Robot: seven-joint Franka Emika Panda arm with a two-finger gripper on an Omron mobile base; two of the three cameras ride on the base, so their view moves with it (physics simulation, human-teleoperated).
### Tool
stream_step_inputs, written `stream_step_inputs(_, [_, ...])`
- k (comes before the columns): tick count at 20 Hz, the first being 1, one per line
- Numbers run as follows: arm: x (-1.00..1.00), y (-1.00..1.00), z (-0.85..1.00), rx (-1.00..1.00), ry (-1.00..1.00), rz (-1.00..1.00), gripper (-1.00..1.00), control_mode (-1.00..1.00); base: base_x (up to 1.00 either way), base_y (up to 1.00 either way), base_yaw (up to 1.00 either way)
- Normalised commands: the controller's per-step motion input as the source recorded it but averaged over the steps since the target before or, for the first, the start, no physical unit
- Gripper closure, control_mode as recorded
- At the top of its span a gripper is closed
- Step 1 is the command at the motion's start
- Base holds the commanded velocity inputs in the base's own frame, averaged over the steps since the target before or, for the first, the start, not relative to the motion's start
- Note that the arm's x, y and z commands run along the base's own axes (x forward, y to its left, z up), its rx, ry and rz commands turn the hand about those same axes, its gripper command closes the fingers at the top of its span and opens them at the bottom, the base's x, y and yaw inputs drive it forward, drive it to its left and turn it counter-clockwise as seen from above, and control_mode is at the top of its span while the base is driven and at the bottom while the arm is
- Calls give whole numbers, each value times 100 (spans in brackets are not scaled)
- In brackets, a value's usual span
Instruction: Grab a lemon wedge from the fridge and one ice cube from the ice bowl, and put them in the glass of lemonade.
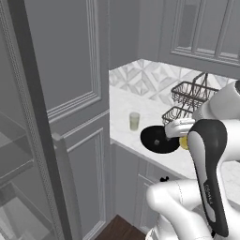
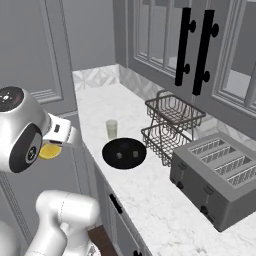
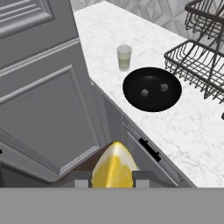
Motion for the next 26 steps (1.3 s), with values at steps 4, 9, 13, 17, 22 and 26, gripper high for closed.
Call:
stream_step_inputs(4, [0, 0, 0, 0, 0, 0, 100, 100, 73, 0, -2])
stream_step_inputs(9, [0, 0, 0, 0, 0, 0, 100, 100, 63, 1, -7])
stream_step_inputs(13, [0, 0, 0, 0, 0, 0, 100, 100, 74, 0, -12])
stream_step_inputs(17, [0, 0, 0, 0, 0, 0, 100, 100, 17, 0, -4])
stream_step_inputs(22, [0, 0, 0, 0, 0, 0, 100, 100, 0, 0, 0])
stream_step_inputs(26, [7, 0, 0, 0, 0, 0, 100, -100, 2, 0, 0])
